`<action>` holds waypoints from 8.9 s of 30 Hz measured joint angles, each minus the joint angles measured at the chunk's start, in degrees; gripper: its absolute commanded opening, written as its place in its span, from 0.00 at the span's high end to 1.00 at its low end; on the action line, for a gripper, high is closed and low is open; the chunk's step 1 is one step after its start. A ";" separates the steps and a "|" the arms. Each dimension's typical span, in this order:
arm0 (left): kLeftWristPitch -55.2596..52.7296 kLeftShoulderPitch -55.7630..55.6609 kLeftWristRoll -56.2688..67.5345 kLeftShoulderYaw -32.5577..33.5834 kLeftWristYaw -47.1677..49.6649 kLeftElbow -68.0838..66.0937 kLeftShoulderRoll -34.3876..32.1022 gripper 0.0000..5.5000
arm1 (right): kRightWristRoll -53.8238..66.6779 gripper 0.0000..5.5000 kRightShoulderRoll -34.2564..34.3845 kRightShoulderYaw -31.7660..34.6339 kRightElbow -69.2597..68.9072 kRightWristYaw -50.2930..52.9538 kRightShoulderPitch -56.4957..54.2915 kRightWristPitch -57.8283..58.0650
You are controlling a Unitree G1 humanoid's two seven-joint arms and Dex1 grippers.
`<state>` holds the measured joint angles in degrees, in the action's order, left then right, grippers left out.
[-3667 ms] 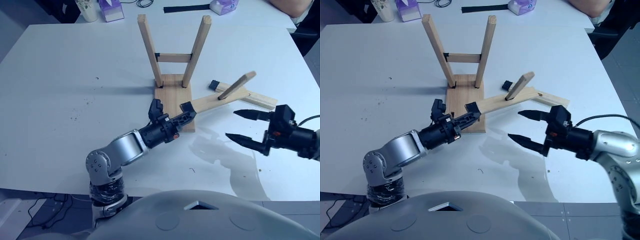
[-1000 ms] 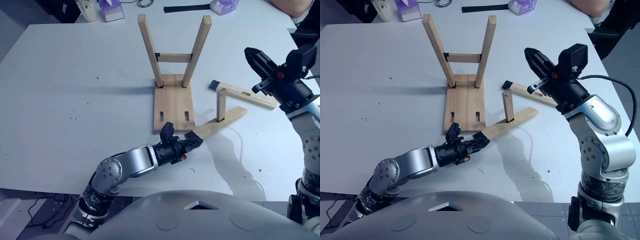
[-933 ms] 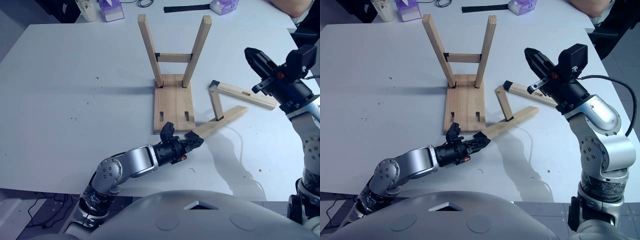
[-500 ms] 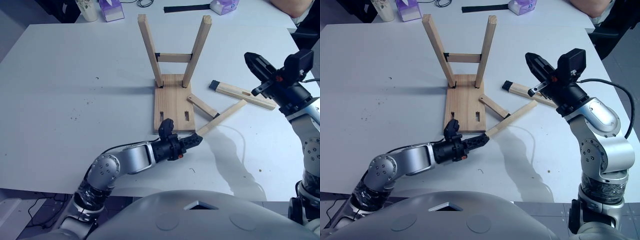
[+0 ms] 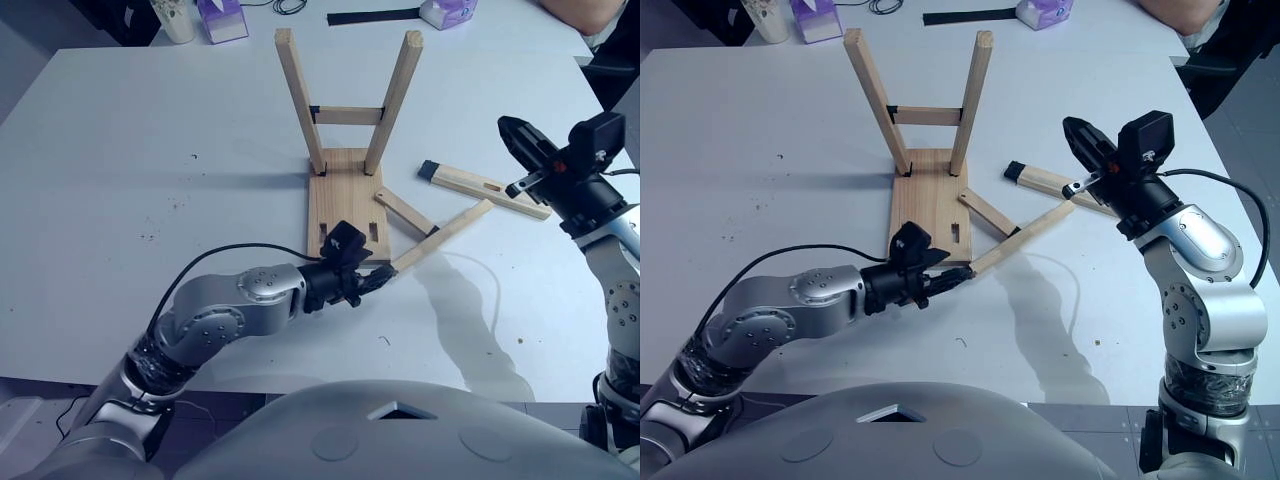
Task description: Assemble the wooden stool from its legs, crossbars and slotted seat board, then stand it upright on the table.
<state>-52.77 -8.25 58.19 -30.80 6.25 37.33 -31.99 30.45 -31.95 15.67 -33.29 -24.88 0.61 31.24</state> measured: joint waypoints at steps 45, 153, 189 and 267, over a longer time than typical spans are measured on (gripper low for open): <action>2.26 -2.37 -32.86 2.23 -22.77 -5.43 12.10 0.51 | -18.34 1.00 -7.08 -19.03 8.71 -10.81 9.94 -6.29; 11.12 7.06 -48.55 -8.75 -30.80 -9.70 16.22 1.00 | -14.67 1.00 -11.90 -12.18 2.20 -22.48 7.72 -19.83; 11.15 0.24 -52.38 -7.90 -31.42 -9.38 16.69 1.00 | -9.30 0.70 -8.83 -11.83 -2.49 -17.35 6.85 -15.14; 11.17 2.32 -60.70 -13.88 -31.17 -15.27 21.11 1.00 | -11.14 0.64 -8.51 -7.27 5.35 -18.96 8.03 -19.72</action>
<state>-41.60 -5.93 -2.51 -44.68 -24.91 22.06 -10.88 19.31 -40.46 8.40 -27.94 -43.84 8.64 11.51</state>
